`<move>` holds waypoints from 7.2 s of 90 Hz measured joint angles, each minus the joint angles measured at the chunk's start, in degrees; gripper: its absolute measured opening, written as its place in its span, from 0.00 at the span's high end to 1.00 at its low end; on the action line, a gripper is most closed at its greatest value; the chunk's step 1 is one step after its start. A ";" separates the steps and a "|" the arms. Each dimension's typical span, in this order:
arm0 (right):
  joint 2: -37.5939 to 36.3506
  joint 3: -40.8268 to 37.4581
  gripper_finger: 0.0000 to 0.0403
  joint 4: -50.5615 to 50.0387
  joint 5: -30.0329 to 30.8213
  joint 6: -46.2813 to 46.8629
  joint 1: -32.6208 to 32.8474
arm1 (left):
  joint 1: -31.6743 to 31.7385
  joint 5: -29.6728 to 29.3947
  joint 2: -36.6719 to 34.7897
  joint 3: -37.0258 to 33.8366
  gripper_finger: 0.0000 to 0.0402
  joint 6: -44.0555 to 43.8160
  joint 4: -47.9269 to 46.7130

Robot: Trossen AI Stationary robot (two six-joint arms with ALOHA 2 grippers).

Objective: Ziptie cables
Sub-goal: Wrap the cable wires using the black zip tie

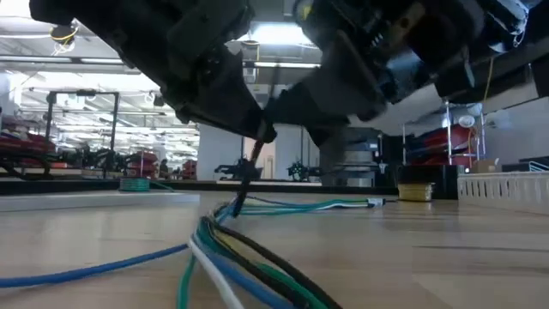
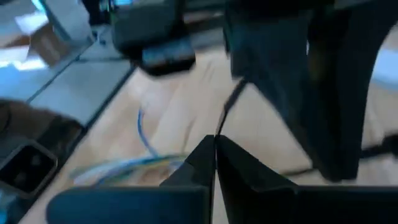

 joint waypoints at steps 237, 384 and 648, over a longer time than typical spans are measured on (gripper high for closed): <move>4.39 2.52 1.00 -1.08 -2.93 13.56 0.31 | -2.91 -6.40 -0.11 4.11 1.00 26.82 -4.15; 4.37 2.54 1.00 -1.06 -2.93 15.21 -0.74 | -5.35 -7.19 -0.11 4.13 1.00 40.70 -4.25; -24.58 3.23 0.61 -41.62 3.72 2.61 -8.04 | -6.58 -7.30 -0.07 4.13 1.00 26.63 -10.12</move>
